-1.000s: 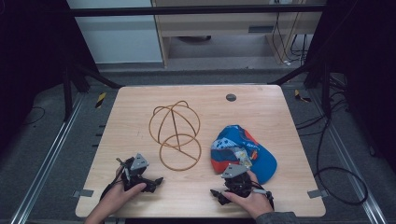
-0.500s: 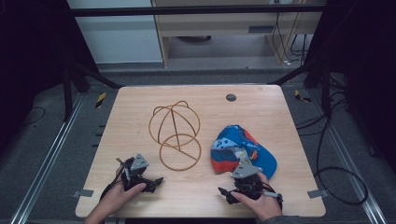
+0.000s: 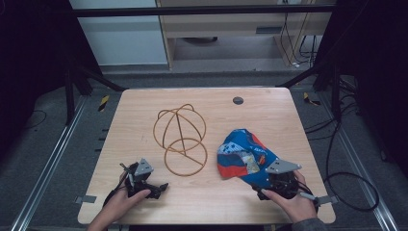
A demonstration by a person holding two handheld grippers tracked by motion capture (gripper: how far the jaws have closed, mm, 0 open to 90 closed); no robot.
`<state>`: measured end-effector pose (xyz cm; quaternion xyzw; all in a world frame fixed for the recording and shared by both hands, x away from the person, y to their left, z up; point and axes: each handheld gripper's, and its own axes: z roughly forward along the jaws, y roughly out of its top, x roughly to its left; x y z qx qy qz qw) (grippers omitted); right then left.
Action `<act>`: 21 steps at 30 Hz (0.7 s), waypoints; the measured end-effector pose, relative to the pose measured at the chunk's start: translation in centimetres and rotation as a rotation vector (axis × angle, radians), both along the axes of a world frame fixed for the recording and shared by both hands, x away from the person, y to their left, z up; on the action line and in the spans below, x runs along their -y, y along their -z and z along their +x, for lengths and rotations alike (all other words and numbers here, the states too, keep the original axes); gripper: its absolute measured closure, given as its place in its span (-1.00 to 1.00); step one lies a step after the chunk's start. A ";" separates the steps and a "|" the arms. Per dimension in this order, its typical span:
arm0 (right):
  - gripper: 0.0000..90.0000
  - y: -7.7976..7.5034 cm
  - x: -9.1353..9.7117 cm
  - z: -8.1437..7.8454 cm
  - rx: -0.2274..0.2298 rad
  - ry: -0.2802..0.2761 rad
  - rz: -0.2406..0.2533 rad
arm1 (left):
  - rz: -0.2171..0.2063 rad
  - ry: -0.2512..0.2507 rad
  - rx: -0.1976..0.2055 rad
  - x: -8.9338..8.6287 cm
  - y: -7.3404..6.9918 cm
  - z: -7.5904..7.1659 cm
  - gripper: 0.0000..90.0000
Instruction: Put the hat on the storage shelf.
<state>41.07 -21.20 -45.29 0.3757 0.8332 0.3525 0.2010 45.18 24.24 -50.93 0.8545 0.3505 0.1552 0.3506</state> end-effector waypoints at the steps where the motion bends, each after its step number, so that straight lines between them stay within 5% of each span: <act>1: -0.71 -0.4 0.1 0.2 -0.011 -0.004 -0.014 | 0.000 0.001 0.000 0.0 0.0 0.0 -1.00; 21: -0.53 -4.5 1.0 5.7 -0.148 -0.027 -0.130 | -0.002 0.004 -0.001 0.0 0.0 0.1 -1.00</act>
